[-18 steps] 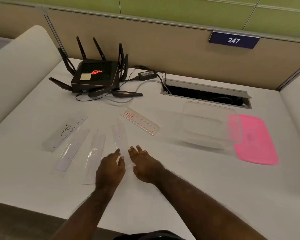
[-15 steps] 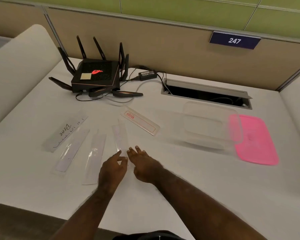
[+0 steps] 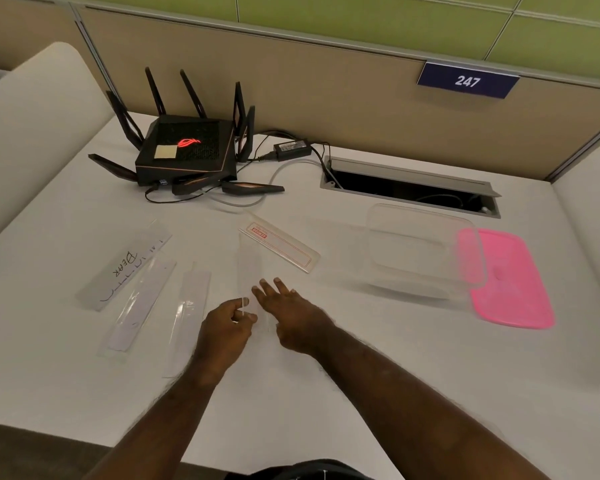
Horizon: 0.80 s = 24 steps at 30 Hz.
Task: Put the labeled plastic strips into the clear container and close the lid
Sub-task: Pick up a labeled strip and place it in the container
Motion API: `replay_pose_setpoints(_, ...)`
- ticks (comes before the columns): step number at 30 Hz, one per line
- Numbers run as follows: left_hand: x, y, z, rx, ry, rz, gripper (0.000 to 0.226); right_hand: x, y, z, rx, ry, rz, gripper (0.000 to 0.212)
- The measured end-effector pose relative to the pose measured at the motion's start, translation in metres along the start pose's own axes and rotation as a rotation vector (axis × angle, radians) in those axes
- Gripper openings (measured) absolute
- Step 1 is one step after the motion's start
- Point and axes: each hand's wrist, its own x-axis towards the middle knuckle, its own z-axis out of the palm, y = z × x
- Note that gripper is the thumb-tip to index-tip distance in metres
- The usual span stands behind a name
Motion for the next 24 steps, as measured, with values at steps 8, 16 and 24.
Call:
replay_pose_setpoints(8,-0.016,0.029,-0.040,-0.137,-0.202,-0.002,0.027,0.005,0.025,-0.048,-0.163,0.112,-0.007,0.086)
replay_pose_setpoints(16,-0.007,0.062,-0.071,-0.096,-0.469,0.032,0.032,-0.003,0.057,-0.087,-0.120,0.225,-0.008,0.076)
replay_pose_setpoints(24,0.013,0.089,-0.061,-0.058,-0.318,0.152,0.031,-0.044,0.100,-0.141,-0.103,0.252,0.051,0.064)
